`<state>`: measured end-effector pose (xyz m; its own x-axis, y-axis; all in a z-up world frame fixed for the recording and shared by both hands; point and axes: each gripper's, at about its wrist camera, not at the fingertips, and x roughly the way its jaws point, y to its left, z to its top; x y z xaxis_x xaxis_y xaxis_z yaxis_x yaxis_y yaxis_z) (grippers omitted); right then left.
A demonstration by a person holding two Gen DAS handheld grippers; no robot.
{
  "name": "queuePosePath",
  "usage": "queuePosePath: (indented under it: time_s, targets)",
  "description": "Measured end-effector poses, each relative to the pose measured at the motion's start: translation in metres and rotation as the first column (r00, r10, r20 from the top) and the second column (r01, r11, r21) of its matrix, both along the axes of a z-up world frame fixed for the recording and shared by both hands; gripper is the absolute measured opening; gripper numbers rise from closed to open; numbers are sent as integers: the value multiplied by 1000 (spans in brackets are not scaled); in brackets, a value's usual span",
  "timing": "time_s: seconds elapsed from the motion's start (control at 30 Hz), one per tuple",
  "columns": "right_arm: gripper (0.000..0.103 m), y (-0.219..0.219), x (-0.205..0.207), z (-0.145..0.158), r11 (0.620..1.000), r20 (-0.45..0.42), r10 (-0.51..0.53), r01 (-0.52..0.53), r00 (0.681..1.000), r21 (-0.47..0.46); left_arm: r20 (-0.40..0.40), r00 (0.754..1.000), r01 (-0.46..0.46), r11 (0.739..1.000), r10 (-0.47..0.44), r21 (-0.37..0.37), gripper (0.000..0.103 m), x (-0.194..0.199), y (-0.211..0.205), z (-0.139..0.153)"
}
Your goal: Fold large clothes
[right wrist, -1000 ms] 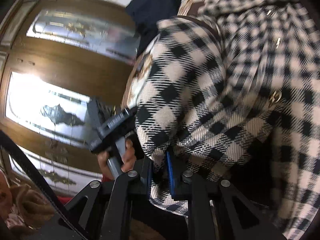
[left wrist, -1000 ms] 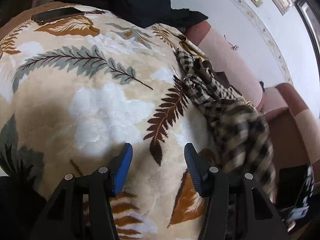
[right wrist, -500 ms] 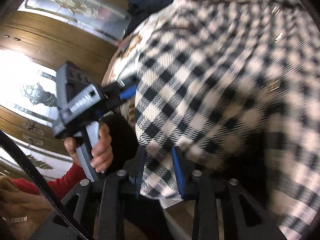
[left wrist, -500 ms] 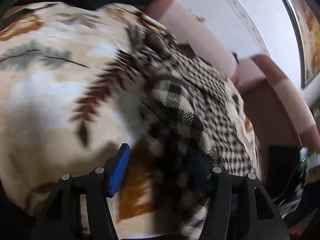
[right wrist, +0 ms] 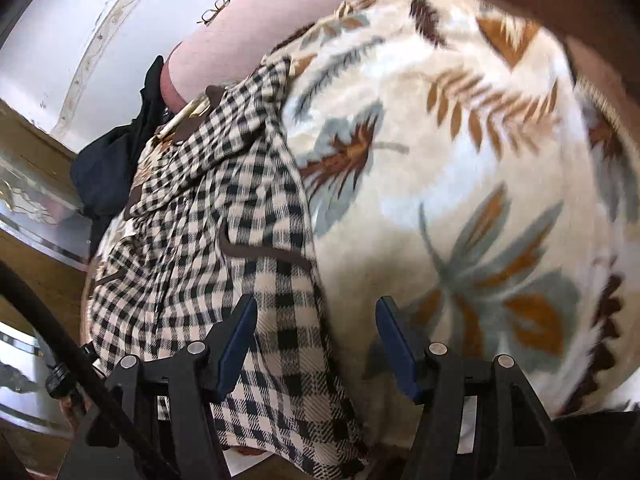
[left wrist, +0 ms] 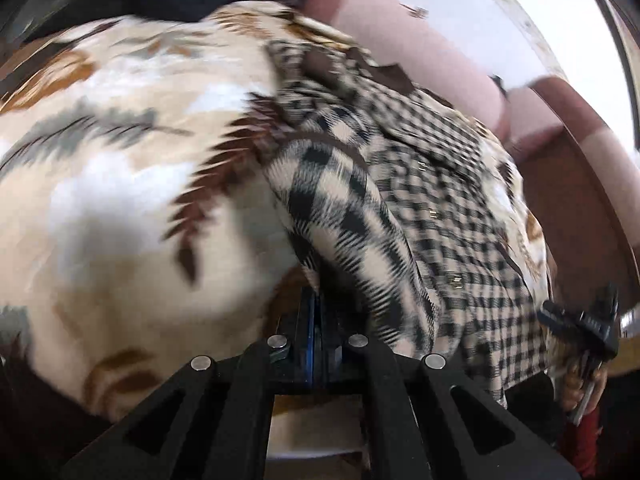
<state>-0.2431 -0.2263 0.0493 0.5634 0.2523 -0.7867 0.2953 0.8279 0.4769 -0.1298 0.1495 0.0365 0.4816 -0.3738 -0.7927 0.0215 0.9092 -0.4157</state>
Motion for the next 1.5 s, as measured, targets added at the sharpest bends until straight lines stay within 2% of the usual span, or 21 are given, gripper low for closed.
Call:
queuePosePath:
  time_s: [0.07, 0.17, 0.23, 0.3, 0.33, 0.37, 0.4, 0.47, 0.63, 0.83, 0.93, 1.0, 1.03, 1.07, 1.2, 1.27, 1.37, 1.4, 1.43, 1.47, 1.5]
  targets:
    - [66, 10, 9, -14, 999, -11, 31, -31, 999, 11, -5, 999, -46, 997, 46, 55, 2, -5, 12, 0]
    - [42, 38, 11, -23, 987, -27, 158, -158, 987, 6, -12, 997, -75, 996, 76, 49, 2, -11, 24, 4]
    - [42, 75, 8, -22, 960, -23, 266, -267, 964, -86, -6, 996, -83, 995, 84, 45, 3, -15, 26, 7]
    - [43, 100, 1, -17, 927, -10, 348, -346, 937, -145, 1, 997, -81, 996, 81, 44, 11, -16, 24, 9]
    - [45, 103, -1, -17, 921, -2, 363, -359, 932, -148, 3, 997, -79, 996, 79, 47, 25, -16, 21, 9]
    - [50, 103, -4, -16, 921, 4, 363, -358, 932, -153, 8, 997, -76, 996, 76, 50, 44, -16, 17, 9]
    - [56, 100, -7, -16, 923, 3, 356, -351, 934, -155, 22, 997, -72, 996, 71, 54, 49, -16, 13, 9]
    - [58, 95, -11, -17, 930, 4, 340, -336, 940, -148, 29, 998, -56, 996, 54, 74, 51, -14, 3, 7]
    - [58, 60, -16, -29, 977, 7, 210, -210, 978, -33, -14, 1000, 17, 996, -16, 85, 52, -5, -23, -12]
    - [58, 51, -17, -34, 984, 5, 176, -176, 984, 26, 20, 999, 46, 993, -49, 111, 65, 1, -41, -22]
    - [60, 60, -12, -34, 983, -2, 185, -185, 983, 3, 16, 998, 55, 985, -58, 166, 64, 4, -51, -21]
    - [60, 67, -7, -33, 982, -5, 186, -186, 983, -12, 7, 997, 77, 977, -80, 199, 51, 4, -56, -20]
    - [60, 69, -5, -33, 983, -8, 183, -184, 983, -17, 5, 996, 84, 975, -87, 205, 40, 3, -57, -19]
    - [60, 70, -5, -32, 983, -11, 181, -182, 983, -22, 5, 996, 87, 974, -90, 210, 37, 1, -58, -18]
    - [60, 80, -4, -30, 981, -27, 181, -182, 983, -66, 8, 996, 83, 976, -86, 203, 40, -5, -62, -20]
    - [58, 83, -6, -30, 982, -31, 173, -175, 984, -76, 18, 996, 83, 978, -87, 192, 51, -11, -66, -22]
    - [52, 86, -8, -31, 983, -37, 158, -160, 987, -85, 14, 992, 120, 978, -124, 173, 54, -21, -77, -25]
    - [47, 85, -8, -31, 984, -39, 153, -156, 987, -87, 17, 990, 134, 972, -140, 192, 50, -24, -81, -25]
    - [42, 85, -9, -31, 984, -44, 147, -150, 988, -91, 24, 987, 147, 964, -156, 220, 31, -27, -86, -24]
    - [31, 84, -8, -32, 984, -56, 140, -145, 989, -100, 27, 984, 168, 959, -179, 226, 17, -30, -89, -23]
    - [21, 83, -9, -32, 984, -74, 131, -139, 989, -113, 25, 982, 179, 963, -188, 203, 15, -32, -88, -20]
